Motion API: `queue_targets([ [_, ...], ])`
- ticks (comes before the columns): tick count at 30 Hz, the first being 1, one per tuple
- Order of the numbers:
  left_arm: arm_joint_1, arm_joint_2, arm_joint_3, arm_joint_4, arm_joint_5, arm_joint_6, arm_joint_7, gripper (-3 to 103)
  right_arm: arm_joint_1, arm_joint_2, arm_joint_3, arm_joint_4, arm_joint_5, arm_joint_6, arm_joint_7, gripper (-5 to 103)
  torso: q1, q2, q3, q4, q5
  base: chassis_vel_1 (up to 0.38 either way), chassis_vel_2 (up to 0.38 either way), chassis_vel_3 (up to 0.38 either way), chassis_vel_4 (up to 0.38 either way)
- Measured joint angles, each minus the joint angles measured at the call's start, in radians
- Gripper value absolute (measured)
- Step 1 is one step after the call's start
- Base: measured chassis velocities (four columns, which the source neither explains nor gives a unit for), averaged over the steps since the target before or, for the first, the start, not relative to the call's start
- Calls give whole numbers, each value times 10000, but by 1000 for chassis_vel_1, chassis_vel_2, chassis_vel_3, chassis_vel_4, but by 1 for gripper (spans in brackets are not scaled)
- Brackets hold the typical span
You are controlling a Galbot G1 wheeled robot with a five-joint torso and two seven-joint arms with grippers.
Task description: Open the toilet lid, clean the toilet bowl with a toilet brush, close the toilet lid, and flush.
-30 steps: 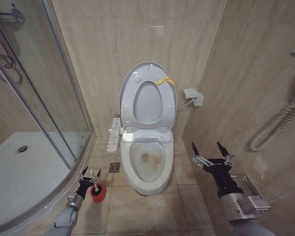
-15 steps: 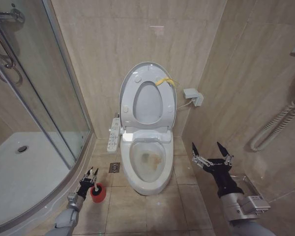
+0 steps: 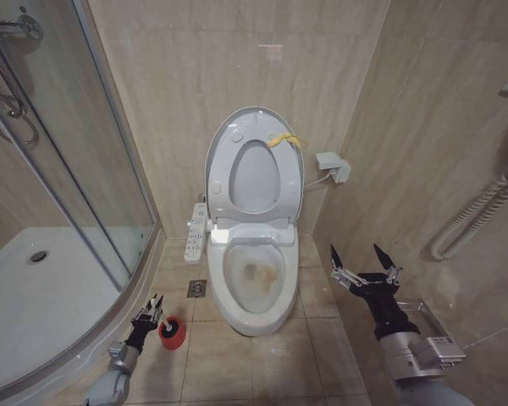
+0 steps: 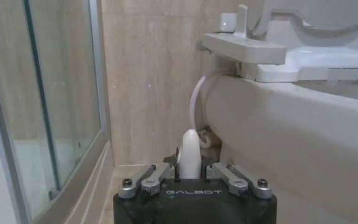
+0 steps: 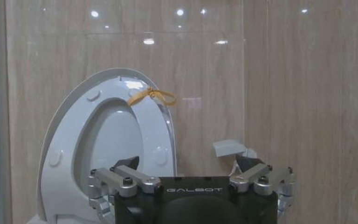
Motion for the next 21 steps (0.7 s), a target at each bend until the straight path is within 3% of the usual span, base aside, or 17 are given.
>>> queue_targets([
  [8, 1120, 441, -392, -1497, 290, -61, -17, 22, 0, 0, 0, 0, 0, 0, 0, 100, 0, 0, 0, -1, -1, 0, 0, 0, 0],
  [15, 2247, 1007, -657, -3276, -608, -2, 448, 22, 0, 0, 0, 0, 0, 0, 0, 100, 0, 0, 0, -1, 0, 0, 0, 0, 0],
  [18, 2993, 1348, -942, -5071, -1361, 10, 696, 22, 0, 0, 0, 0, 0, 0, -1, 100, 0, 0, 0, -3, 2, 0, 0, 0, 0],
  [21, 3338, 1481, -1155, -5951, -1629, 162, 761, 22, 0, 0, 0, 0, 0, 0, 0, 100, 0, 0, 0, -2, 1, 0, 0, 0, 0],
])
